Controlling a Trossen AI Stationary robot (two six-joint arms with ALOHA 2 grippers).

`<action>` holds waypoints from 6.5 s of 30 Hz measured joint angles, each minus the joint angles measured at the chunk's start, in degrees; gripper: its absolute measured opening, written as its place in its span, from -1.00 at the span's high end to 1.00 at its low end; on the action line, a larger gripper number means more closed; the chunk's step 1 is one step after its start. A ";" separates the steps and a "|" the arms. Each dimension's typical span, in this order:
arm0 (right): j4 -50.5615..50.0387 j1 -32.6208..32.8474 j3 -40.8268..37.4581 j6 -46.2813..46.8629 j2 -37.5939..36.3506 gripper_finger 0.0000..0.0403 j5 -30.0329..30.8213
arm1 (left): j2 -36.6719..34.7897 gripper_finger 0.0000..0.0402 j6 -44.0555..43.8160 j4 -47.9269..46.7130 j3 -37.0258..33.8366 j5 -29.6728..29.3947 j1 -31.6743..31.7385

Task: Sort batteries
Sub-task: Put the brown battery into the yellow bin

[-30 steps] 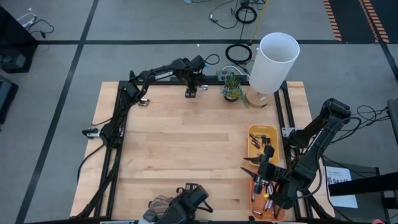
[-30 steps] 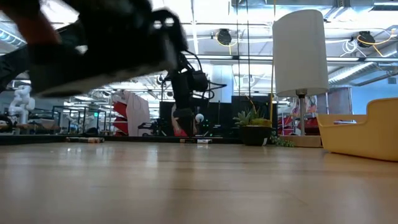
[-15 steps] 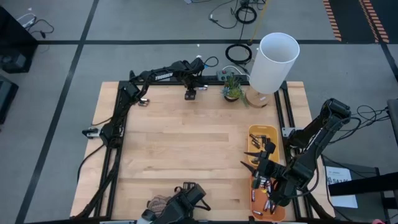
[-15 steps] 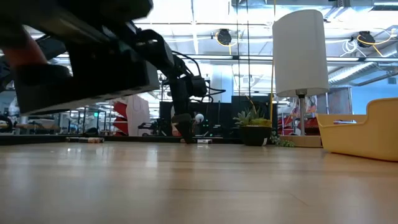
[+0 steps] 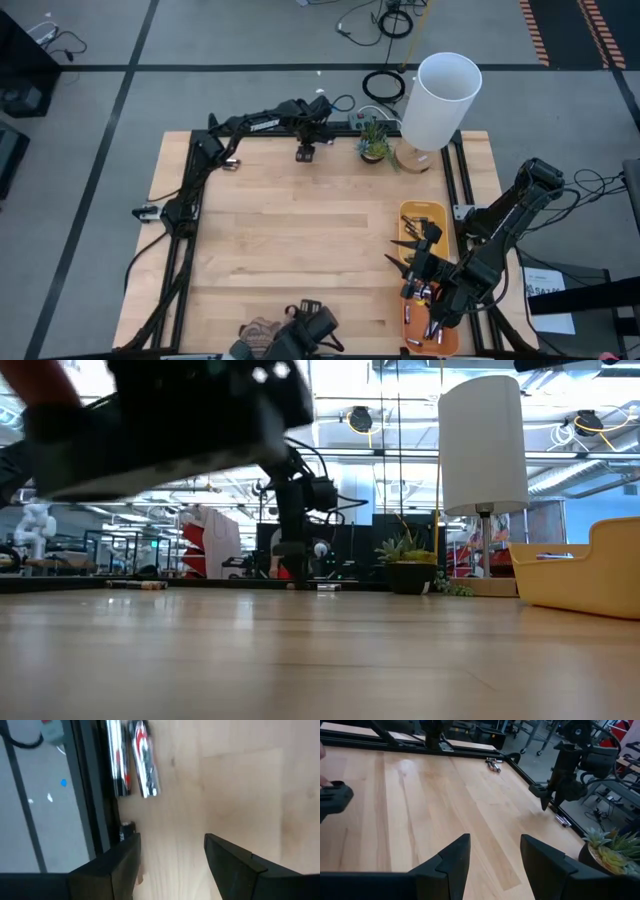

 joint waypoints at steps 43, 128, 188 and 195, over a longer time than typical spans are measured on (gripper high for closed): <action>-0.60 0.02 0.00 0.66 -0.02 0.17 -0.04 | -1.42 -0.15 -3.86 3.36 -3.62 6.29 4.52; 29.33 -3.21 -4.92 -27.36 -3.32 0.17 13.18 | -2.35 -0.14 -6.14 2.95 -7.64 8.00 3.50; 29.68 -4.59 -4.92 -28.62 -3.30 0.17 10.44 | -16.09 0.78 -23.29 7.24 -17.10 12.82 -4.23; 30.01 -3.62 -4.92 -30.25 -3.90 0.17 10.43 | -21.16 0.78 -26.87 20.39 -17.99 40.00 -11.51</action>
